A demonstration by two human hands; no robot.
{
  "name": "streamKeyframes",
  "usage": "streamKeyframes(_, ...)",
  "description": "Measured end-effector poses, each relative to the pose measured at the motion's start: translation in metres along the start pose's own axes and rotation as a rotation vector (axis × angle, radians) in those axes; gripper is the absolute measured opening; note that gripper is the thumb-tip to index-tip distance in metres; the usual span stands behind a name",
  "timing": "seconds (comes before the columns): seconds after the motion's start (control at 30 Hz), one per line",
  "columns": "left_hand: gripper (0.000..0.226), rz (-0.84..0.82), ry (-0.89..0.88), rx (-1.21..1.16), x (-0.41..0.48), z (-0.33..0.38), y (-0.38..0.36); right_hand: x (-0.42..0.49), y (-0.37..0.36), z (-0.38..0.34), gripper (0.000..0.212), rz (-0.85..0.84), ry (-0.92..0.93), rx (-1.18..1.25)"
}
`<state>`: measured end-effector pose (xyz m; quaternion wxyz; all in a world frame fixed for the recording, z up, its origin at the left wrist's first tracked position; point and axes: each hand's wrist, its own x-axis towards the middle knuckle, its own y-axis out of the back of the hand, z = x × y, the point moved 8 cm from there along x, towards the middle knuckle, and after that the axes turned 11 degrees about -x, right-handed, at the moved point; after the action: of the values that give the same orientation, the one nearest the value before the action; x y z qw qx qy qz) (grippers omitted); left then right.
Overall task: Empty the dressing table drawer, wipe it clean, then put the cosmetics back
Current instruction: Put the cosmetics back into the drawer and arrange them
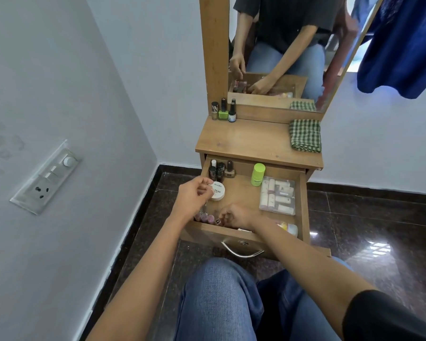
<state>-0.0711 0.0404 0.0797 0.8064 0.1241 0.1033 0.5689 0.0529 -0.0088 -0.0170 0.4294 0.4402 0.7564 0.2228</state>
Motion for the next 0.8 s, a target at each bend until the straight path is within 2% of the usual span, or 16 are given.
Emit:
streamKeyframes(0.6, 0.021, 0.029, -0.014, -0.018, 0.006, 0.005, -0.001, 0.009, -0.002, -0.006, 0.033, -0.013, -0.04, -0.031)
streamKeyframes(0.73, 0.022, 0.017, -0.024, -0.008, 0.016, 0.007, -0.007, 0.003, 0.005, -0.007, 0.038, -0.039, -0.003, -0.024)
streamKeyframes(0.8, 0.021, 0.016, -0.026, -0.014, 0.025, 0.01, -0.01, -0.001, 0.023, -0.011, 0.033, 0.001, 0.058, -0.047)
